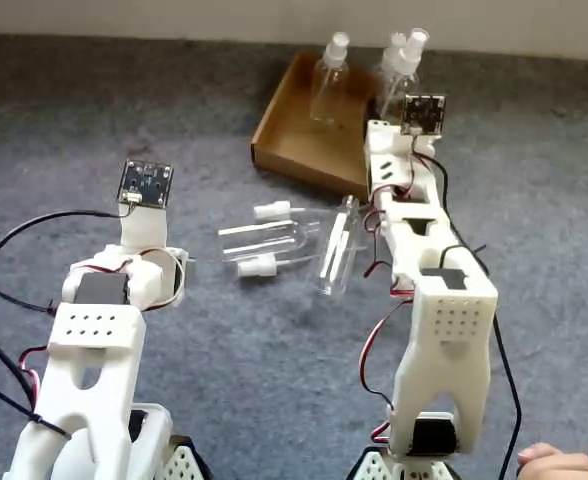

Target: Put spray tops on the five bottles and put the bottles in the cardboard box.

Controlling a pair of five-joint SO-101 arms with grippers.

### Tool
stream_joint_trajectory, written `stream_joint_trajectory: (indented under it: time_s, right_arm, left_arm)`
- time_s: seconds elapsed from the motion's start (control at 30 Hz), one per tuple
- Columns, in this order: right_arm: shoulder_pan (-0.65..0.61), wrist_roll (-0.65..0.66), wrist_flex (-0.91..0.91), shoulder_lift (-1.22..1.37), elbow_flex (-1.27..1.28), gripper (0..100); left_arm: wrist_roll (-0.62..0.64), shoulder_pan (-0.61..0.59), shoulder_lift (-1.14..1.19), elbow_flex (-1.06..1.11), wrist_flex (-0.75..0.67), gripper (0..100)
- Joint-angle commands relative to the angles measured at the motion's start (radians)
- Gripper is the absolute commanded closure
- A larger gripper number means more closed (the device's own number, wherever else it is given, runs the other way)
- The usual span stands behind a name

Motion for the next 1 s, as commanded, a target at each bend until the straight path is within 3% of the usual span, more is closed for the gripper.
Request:
stream_joint_trajectory:
  time_s: [0.0, 0.97]
  right_arm:
    - [-0.01, 0.0, -0.022, 0.007, -0.038, 99.4]
    - [-0.053, 0.0, -0.021, -0.018, -0.015, 99.4]
  left_arm:
    - [-0.009, 0.018, -0.01, -0.008, -0.015, 81]
    - [-0.009, 0.019, -0.004, -0.007, -0.035, 81]
